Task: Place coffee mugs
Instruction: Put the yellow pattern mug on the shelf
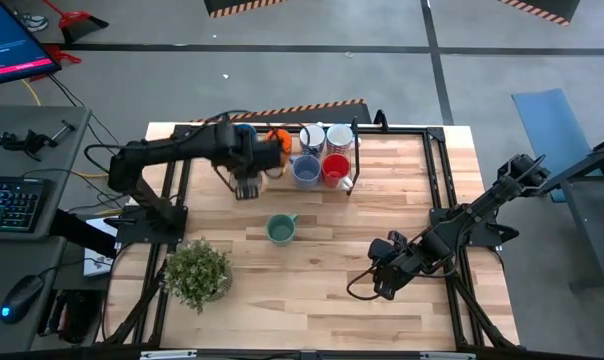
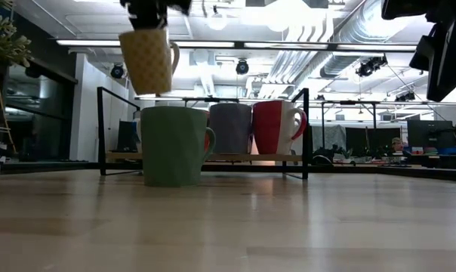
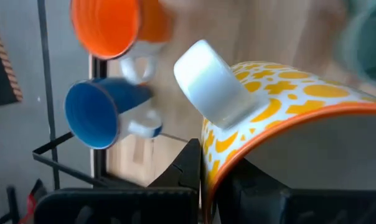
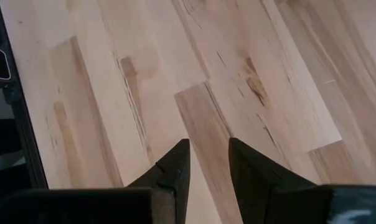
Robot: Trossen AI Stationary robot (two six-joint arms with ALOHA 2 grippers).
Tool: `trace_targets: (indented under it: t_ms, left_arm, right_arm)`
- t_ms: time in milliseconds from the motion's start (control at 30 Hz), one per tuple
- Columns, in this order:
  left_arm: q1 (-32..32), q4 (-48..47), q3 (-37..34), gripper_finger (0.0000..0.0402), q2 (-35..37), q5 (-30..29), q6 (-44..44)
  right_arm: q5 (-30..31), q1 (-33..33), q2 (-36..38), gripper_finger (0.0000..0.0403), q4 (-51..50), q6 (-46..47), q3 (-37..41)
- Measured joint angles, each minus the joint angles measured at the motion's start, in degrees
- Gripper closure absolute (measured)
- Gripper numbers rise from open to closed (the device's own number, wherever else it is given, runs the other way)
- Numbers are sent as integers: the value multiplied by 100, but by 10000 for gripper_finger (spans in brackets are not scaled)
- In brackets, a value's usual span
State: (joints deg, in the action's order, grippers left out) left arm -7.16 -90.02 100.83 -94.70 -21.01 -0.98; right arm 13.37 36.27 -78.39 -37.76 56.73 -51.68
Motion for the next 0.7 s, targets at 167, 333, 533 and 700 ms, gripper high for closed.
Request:
trace_targets:
  t_ms: [167,333,533,700]
  left_arm:
    - [-601,2,-221,394,-105,91,-492]
    - [-877,326,-649,394,-141,139,-728]
    - [-1071,825,-1199,394,-140,194,-971]
    - [-1264,1124,-1599,394,-141,185,-1147]
  right_arm:
    - [0,0,0,314,42,0,0]
    - [0,0,0,314,46,0,0]
    - [-2,0,0,314,61,0,0]
    - [-2,0,0,314,79,3,0]
